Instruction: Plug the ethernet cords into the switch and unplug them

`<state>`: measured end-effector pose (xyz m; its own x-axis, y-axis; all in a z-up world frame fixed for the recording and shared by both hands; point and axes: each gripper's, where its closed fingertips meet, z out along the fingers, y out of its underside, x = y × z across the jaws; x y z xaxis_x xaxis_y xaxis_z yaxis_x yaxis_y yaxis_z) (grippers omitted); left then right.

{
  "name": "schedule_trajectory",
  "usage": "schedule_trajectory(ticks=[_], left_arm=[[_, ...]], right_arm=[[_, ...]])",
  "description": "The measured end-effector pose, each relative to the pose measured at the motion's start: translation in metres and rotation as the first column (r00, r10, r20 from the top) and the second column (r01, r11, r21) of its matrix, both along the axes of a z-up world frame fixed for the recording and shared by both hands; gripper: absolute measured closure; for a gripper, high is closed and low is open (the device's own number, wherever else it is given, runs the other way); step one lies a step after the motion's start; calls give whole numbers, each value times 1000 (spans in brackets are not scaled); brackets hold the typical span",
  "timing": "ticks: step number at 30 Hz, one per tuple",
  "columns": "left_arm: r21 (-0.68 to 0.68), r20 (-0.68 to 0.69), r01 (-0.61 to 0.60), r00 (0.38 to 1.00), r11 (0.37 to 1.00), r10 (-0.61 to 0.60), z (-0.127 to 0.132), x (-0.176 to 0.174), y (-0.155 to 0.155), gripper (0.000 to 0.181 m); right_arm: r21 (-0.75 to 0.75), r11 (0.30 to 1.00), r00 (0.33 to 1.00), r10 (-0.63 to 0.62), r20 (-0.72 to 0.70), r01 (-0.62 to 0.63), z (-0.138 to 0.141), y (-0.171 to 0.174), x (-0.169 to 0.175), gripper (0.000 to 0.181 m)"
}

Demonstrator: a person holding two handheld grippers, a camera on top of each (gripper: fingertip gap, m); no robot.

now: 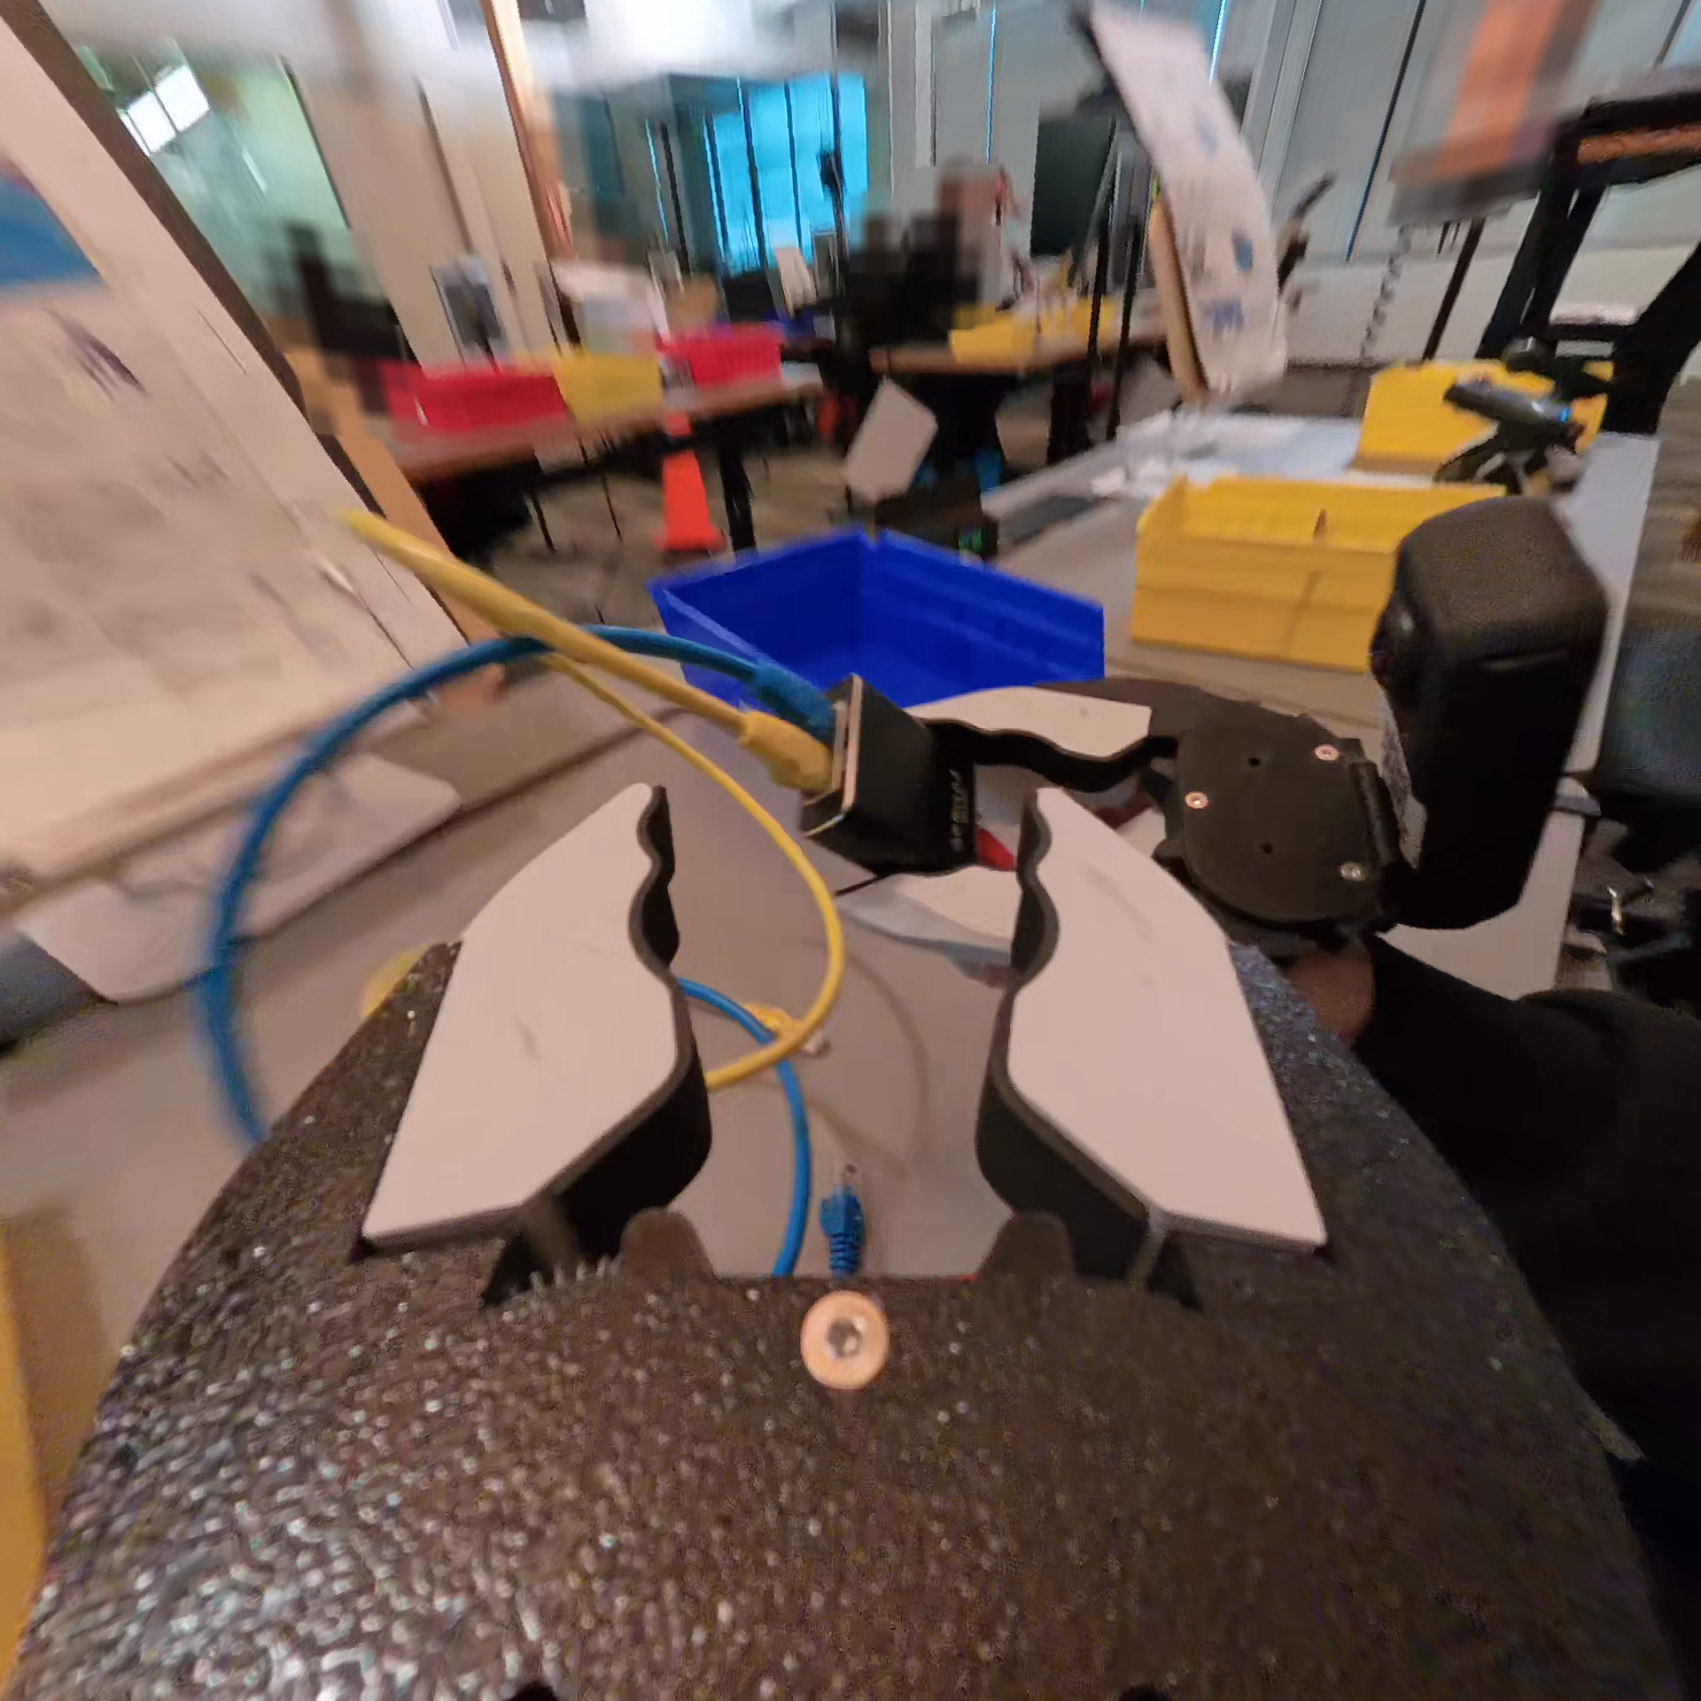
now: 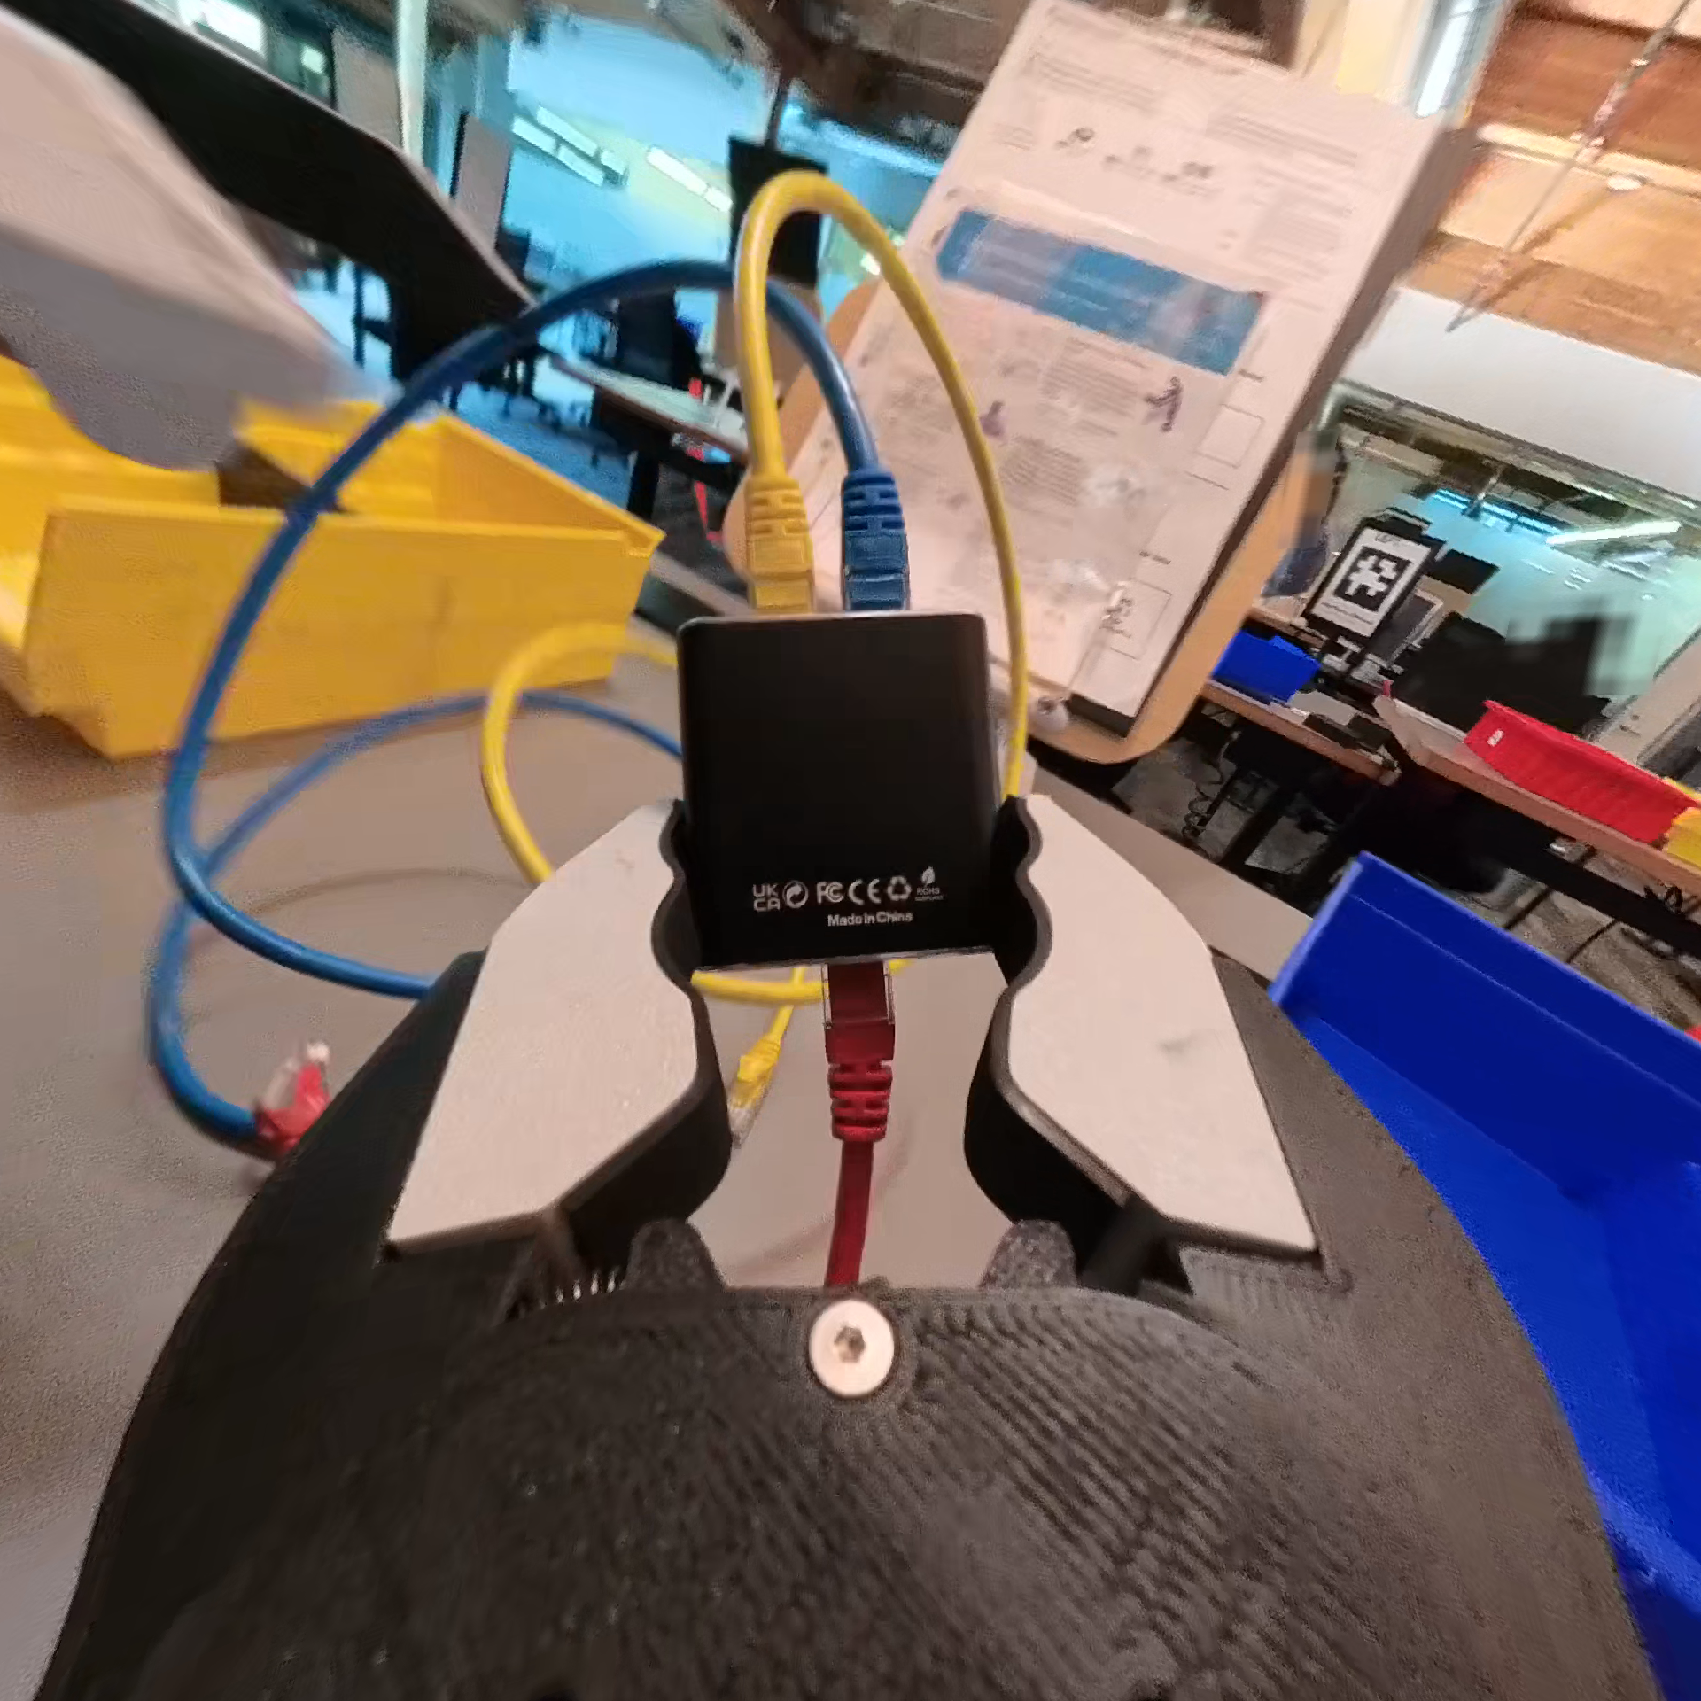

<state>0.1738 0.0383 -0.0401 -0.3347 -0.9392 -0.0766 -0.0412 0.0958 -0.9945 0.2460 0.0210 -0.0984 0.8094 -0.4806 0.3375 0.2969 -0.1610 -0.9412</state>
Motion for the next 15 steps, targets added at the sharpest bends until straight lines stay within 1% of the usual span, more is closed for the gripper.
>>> schedule_trajectory(ticks=[1, 3, 5, 8, 10, 13, 15], left_arm=[[6, 74, 2, 997, 1000, -2, 13, -11, 5, 115], [-3, 180, -25, 983, 1000, 25, 28, -29, 21, 122], [-10, 186, -73, 980, 997, 74, 24, -37, 45, 124], [-41, 92, -148, 984, 988, 151, -4, -38, 86, 121], [-82, 33, -167, 985, 983, 170, -24, -40, 105, 120], [-130, -33, -170, 985, 977, 167, -50, -41, 121, 121], [-164, -60, -165, 986, 973, 157, -61, -41, 127, 122]], right_arm=[[36, 999, 1000, 1, -13, 0, 7, -7, 3, 117], [74, 997, 1000, -1, -25, 3, 21, -19, 9, 117], [97, 995, 1000, -10, 3, 10, 37, -30, 14, 117], [112, 991, 994, -76, 77, 67, 71, -49, 34, 117], [131, 986, 985, -122, 123, 106, 104, -64, 53, 117], [147, 968, 953, -228, 198, 201, 162, -90, 88, 117], [133, 951, 925, -303, 230, 278, 192, -106, 117, 117]])
